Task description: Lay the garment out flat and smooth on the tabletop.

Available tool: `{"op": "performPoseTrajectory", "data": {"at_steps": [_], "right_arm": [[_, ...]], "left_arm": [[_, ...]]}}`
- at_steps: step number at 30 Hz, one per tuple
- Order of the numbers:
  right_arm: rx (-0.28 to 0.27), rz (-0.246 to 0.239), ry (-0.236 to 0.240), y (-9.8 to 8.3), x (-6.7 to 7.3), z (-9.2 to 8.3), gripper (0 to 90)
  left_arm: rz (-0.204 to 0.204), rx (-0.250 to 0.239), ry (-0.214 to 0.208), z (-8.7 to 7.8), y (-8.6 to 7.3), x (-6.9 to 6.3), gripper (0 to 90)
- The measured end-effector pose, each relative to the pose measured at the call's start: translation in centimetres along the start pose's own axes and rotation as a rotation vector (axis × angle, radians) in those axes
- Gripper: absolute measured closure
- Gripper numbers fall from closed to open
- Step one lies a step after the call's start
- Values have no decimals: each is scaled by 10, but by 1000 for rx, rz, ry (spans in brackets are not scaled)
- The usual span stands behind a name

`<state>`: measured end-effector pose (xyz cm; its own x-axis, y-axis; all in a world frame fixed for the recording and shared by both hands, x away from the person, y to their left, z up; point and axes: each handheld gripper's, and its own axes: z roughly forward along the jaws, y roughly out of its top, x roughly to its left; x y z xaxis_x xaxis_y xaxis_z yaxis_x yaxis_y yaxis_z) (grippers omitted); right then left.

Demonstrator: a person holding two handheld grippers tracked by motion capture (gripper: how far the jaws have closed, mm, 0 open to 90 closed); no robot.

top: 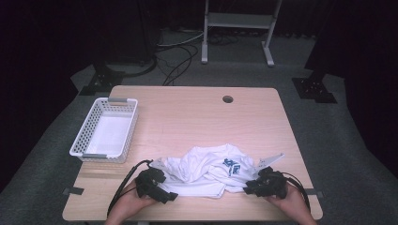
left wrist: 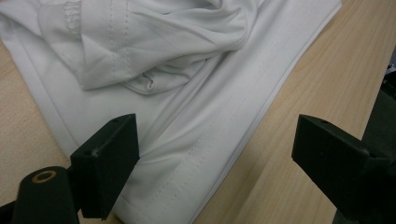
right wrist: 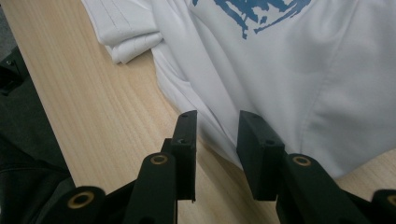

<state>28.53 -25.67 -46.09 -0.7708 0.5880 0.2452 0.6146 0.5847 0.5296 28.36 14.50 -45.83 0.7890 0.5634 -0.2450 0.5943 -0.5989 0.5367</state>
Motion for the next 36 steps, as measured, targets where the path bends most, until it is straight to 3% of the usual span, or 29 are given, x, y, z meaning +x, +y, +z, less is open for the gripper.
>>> {"op": "performPoseTrajectory", "data": {"at_steps": [3, 6, 10, 21, 27, 31, 36], "right_arm": [[5, 0, 10, -1, 0, 0, 675], [17, -3, 53, 1, 1, 0, 624], [-37, -3, 91, 8, 1, -8, 576], [-137, 32, 59, 38, -23, -19, 473], [-178, 68, 29, 55, -41, -20, 458], [-167, 95, -3, 67, -56, -14, 461], [-141, 111, -31, 84, -71, -1, 506]], "left_arm": [[-3, 11, -5, -2, -1, -1, 147], [6, 29, -23, -3, 0, -3, 146], [22, 7, -45, -3, 4, -7, 146], [93, -66, -20, -3, 44, -8, 145], [80, -100, 12, 7, 69, 6, 146], [71, -104, 56, 15, 85, 16, 147], [40, -99, 88, 26, 101, 31, 251]]}}
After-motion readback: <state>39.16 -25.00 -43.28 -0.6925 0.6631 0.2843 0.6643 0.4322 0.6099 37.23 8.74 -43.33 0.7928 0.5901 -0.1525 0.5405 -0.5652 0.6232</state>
